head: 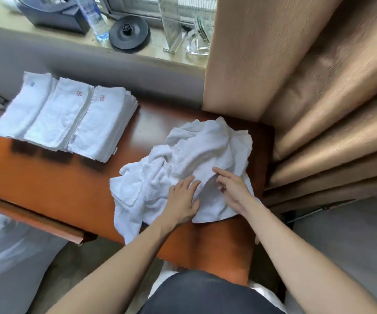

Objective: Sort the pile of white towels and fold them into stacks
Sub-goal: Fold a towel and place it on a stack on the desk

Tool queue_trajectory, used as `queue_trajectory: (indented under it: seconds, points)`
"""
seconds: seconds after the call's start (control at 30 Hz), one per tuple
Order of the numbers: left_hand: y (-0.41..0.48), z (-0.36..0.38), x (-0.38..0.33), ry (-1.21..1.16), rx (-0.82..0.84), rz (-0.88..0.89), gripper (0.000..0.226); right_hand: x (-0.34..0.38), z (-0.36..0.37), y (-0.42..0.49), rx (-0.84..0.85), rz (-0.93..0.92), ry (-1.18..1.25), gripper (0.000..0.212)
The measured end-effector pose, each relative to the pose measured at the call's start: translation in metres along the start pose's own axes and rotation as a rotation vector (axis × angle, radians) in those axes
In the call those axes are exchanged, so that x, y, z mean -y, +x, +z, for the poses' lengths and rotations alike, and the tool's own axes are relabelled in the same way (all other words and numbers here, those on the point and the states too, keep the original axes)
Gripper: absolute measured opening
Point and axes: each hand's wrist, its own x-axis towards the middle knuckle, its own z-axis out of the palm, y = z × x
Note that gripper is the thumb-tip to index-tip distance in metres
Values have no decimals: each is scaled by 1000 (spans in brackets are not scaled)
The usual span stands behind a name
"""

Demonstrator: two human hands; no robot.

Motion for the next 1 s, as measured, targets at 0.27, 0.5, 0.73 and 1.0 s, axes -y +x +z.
queue_trajectory:
  seconds: [0.27,0.5,0.73,1.0]
  points:
    - [-21,-6,-69,-128,-159,-165,67,22,-20,-49,249,-149,-151,34]
    - [-24,-12,-127,-90,-414,-373,27,50,-55,-91,370,-271,-169,37]
    - [-40,-44,-155,-135,-582,-361,35,81,-95,-115,290,-502,-311,39]
    - [-49,-86,-193,-220,-773,-267,48,110,-92,-125,54,-872,-682,32]
